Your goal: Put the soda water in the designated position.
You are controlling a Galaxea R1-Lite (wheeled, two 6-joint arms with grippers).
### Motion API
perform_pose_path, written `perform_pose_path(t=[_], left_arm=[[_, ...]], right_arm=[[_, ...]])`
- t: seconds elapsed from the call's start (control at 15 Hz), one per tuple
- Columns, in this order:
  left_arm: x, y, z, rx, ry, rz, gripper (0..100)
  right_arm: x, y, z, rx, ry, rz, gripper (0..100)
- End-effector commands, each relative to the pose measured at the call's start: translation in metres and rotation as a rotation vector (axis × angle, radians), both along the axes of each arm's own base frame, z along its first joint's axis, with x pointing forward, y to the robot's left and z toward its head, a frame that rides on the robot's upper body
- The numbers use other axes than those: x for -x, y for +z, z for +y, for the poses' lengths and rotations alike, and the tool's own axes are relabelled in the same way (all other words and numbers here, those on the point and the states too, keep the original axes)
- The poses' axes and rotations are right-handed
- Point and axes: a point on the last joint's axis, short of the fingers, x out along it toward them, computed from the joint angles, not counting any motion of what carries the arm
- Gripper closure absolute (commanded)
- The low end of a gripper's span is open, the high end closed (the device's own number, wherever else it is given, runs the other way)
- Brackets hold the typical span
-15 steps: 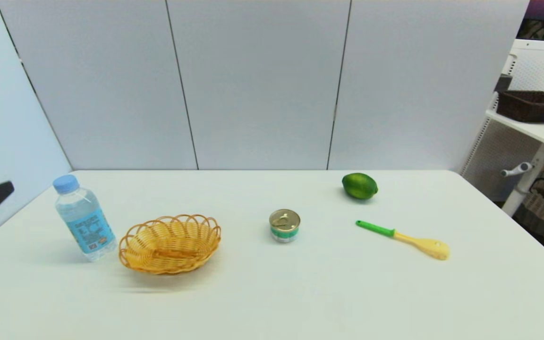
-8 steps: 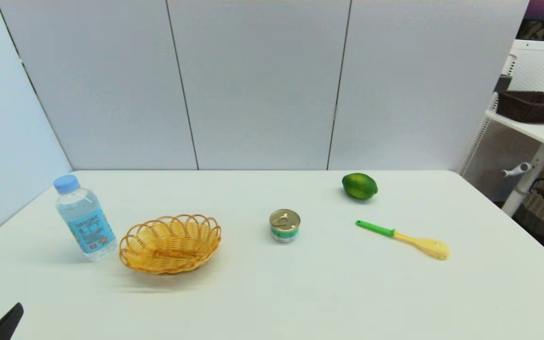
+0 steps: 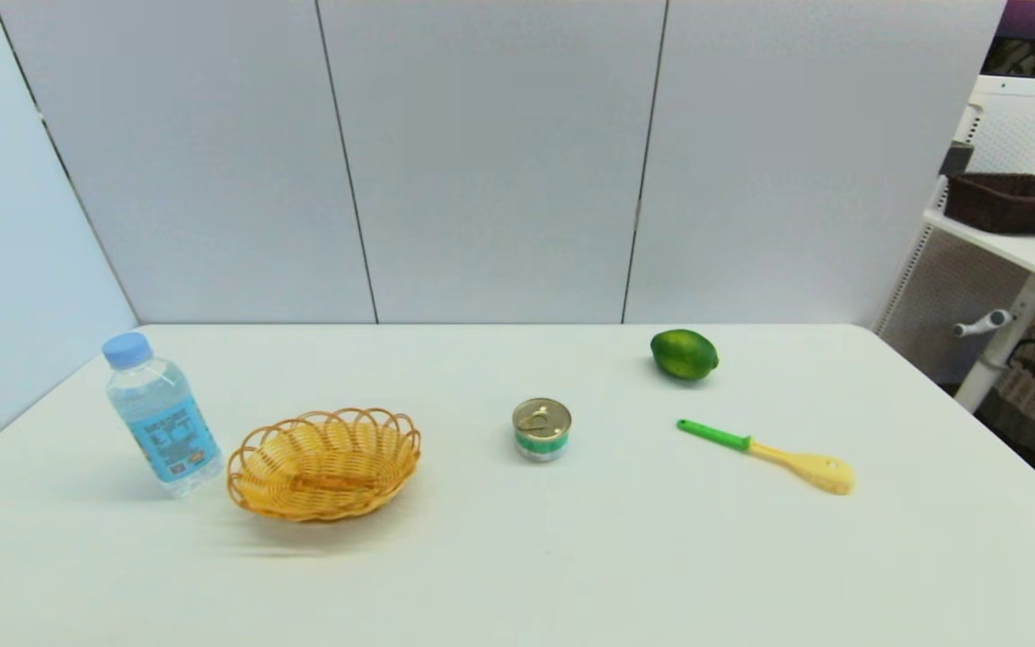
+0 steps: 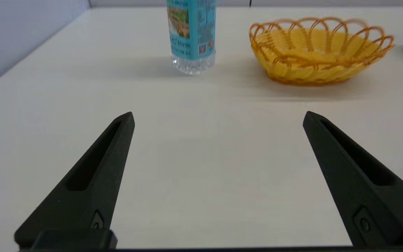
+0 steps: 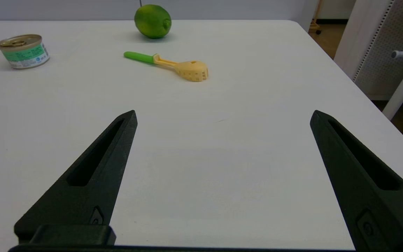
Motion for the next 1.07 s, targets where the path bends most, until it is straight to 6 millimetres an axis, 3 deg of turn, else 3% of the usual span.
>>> perform_pose_path(t=[0.07, 1.07], left_arm=[[0.0038, -0.0016, 0.0, -0.004, -0.003, -0.051, 0], [0.004, -0.0013, 0.0, 0.013, -0.001, -0.056, 0]], right_arm=[[0.0, 0.0002, 0.0, 0.001, 0.0, 0.0, 0], [0.0002, 0.0002, 0.0, 0.001, 0.002, -0.003, 0]])
